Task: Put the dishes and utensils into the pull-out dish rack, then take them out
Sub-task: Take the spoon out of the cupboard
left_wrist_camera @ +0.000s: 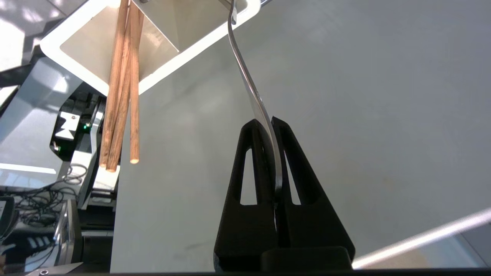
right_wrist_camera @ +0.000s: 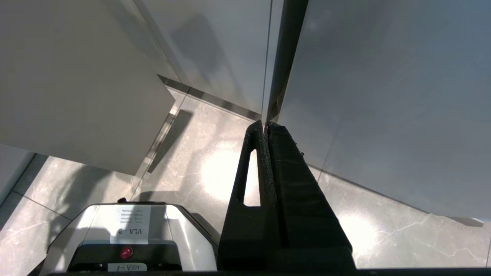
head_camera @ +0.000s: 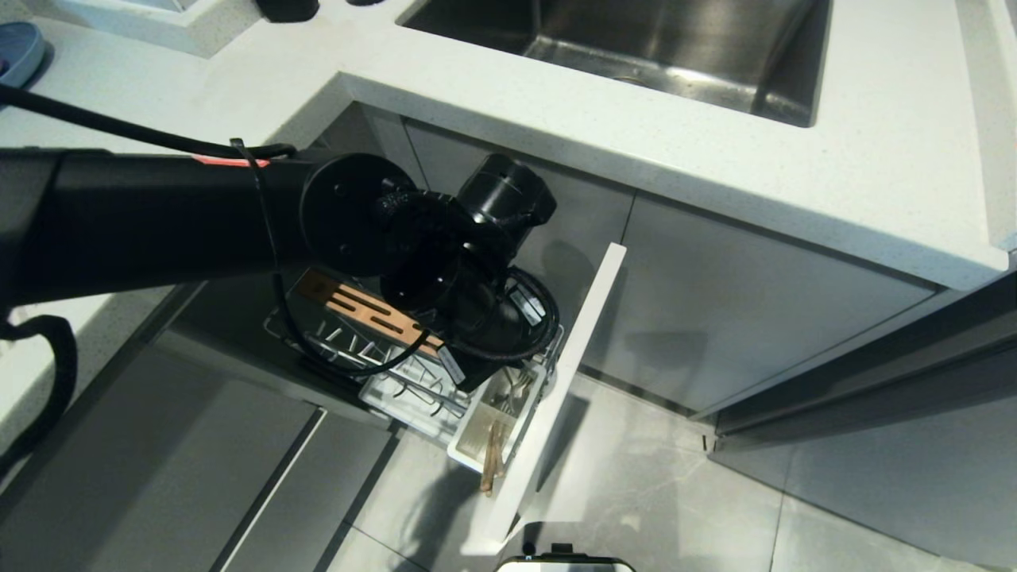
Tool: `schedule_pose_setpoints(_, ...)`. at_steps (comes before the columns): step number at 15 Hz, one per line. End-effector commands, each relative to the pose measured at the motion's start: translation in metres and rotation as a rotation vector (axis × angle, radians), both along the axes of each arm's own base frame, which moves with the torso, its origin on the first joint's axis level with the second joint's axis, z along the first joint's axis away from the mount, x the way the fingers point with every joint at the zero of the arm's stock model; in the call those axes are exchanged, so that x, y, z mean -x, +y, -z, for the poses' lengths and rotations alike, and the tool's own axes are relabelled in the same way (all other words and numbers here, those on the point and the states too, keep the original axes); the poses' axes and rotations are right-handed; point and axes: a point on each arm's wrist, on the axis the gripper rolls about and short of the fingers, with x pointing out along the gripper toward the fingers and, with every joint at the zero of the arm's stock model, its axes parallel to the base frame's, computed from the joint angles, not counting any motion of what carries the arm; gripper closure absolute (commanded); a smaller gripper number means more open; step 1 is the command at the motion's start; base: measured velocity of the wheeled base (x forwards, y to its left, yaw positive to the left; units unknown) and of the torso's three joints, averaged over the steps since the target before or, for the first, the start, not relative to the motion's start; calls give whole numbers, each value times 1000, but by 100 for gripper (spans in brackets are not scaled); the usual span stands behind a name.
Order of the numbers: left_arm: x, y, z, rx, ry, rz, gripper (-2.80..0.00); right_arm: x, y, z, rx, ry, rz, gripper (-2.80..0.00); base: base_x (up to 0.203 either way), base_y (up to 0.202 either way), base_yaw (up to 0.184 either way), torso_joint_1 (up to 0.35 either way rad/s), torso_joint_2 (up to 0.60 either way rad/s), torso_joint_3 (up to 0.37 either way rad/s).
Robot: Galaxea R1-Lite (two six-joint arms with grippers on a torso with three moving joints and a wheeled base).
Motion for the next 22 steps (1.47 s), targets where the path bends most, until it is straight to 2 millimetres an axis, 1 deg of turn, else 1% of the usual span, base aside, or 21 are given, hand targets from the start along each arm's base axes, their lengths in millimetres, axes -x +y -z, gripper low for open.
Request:
schedule_pose_setpoints(1,6,4,-9,14,-20,-7,0,0,0,0,0,0,0,0,0,0,0,0,0,0)
schedule_pose_setpoints(6,22,17,-37,67,-77,-2,0,0,0,0,0,2,0,0,0,0,0,0,0,0)
schedule_pose_setpoints(10,32,27,-53,94,-120,-11,0,0,0,0,0,2,0,0,0,0,0,0,0,0)
schedule_pose_setpoints(12,42,36,-67,121,-154,-12,0,0,0,0,0,2,0,0,0,0,0,0,0,0)
schedule_pose_setpoints(15,60,50,-89,170,-204,0,0,0,0,0,0,2,0,0,0,0,0,0,0,0)
schedule_pose_setpoints(18,84,64,-110,217,-263,17,0,0,0,0,0,2,0,0,0,0,0,0,0,0)
schedule_pose_setpoints(22,110,87,-136,241,-375,-10,0,0,0,0,0,2,0,0,0,0,0,0,0,0)
